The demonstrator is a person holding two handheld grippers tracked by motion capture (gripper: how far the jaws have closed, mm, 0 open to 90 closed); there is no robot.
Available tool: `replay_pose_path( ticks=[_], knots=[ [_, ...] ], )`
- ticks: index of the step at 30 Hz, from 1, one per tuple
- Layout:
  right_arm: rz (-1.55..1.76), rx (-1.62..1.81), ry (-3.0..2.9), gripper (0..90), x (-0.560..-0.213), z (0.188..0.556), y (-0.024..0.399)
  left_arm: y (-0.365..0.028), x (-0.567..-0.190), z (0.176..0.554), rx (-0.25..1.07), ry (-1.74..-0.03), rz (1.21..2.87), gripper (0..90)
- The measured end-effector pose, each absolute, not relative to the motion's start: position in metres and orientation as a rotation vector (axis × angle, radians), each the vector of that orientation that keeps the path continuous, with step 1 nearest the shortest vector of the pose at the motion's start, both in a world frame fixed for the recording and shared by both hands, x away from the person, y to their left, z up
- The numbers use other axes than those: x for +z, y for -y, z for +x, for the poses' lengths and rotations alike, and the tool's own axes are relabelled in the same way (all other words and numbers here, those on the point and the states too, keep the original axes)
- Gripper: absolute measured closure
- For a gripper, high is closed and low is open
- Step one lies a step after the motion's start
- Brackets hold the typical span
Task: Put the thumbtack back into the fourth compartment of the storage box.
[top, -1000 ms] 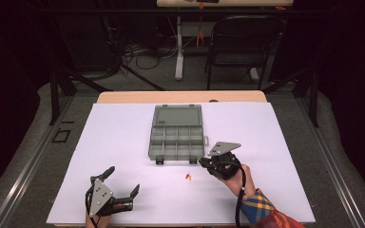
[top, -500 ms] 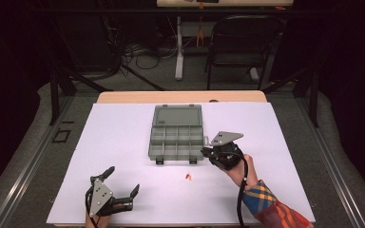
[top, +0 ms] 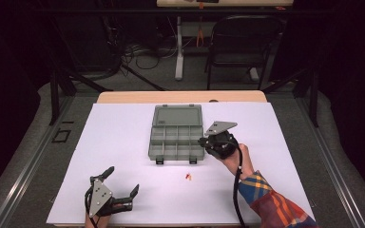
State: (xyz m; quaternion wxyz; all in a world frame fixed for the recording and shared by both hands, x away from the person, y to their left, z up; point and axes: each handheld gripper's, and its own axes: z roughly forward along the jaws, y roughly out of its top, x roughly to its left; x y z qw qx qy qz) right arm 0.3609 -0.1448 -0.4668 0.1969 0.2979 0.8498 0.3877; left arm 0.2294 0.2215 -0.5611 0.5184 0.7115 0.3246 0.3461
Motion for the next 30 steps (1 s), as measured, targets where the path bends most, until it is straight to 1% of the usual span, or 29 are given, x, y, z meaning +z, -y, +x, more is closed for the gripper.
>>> replay_pose_path(
  ticks=[18, 30],
  knots=[
    [0.883, 1.02, -2.398, 85.6, -0.475, 0.4, 0.135, -0.222, -0.561, 0.229, 0.834, -0.777, 1.712, 0.0],
    [0.931, 0.953, -2.42, 85.3, -0.487, 0.428, 0.126, -0.222, -0.56, 0.228, 0.845, -0.776, 1.701, 0.0]
  ],
)
